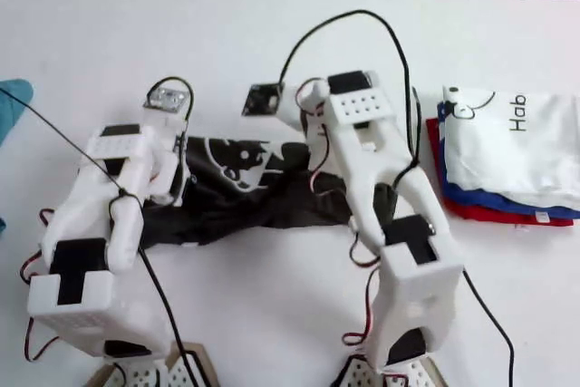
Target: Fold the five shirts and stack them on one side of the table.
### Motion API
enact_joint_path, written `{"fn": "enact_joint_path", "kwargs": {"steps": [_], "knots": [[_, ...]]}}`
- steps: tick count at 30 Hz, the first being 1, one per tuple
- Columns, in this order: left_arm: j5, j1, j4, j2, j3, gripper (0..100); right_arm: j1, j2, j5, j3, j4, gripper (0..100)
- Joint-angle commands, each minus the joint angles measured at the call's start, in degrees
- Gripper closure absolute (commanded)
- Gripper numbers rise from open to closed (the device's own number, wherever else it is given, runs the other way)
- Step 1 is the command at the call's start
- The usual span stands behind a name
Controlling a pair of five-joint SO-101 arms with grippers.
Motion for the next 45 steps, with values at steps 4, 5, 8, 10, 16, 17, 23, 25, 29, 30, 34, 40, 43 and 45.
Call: {"fn": "enact_joint_path", "kwargs": {"steps": [4,5,8,10,16,17,23,25,29,30,34,40,43,45], "knots": [[0.4,-1.1,-2.0,0.2,-0.5,77,3.9,0.0,-3.7,-11.7,4.1,78.3],[0.4,-1.1,-2.0,0.2,-0.5,77,4.4,-0.7,-4.0,-13.0,6.4,78.3],[0.4,-1.1,-2.0,0.2,-0.7,77,5.0,-4.3,-4.5,-14.6,14.1,82.8],[0.4,-0.9,-2.0,0.2,-0.7,77,5.0,-7.3,-6.2,-11.9,14.8,97.0],[-1.1,0.1,-2.0,0.2,-0.7,77,1.5,-10.3,-9.3,4.6,8.7,97.5],[-1.3,0.1,-2.0,0.2,-0.7,77,1.3,-10.2,-9.6,6.9,6.0,97.6],[-1.3,0.1,-2.0,0.2,-0.7,77,-2.6,-10.2,-9.8,16.1,-0.8,97.6],[-1.3,0.1,-2.0,0.2,-0.7,77,-3.3,-10.2,-9.8,17.1,-3.4,97.6],[-1.3,0.1,-2.0,0.2,-0.8,77,-3.2,-8.8,-10.6,16.8,-10.2,97.6],[-1.3,0.1,-2.0,0.2,-0.8,77,-3.2,-7.8,-11.8,16.3,-11.8,97.6],[-1.3,0.2,-2.0,0.2,-0.8,77,-2.1,-1.5,-15.2,11.6,-17.4,97.6],[-1.3,0.2,-2.0,0.2,-0.8,77,0.4,3.8,-19.4,-4.1,-15.5,97.6],[-1.3,0.2,-2.0,0.2,-0.8,77,0.3,4.0,-19.8,-9.2,-10.6,97.6],[-1.3,0.2,-2.0,0.2,-0.8,77,0.2,3.6,-19.8,-10.7,-7.3,97.6]]}}
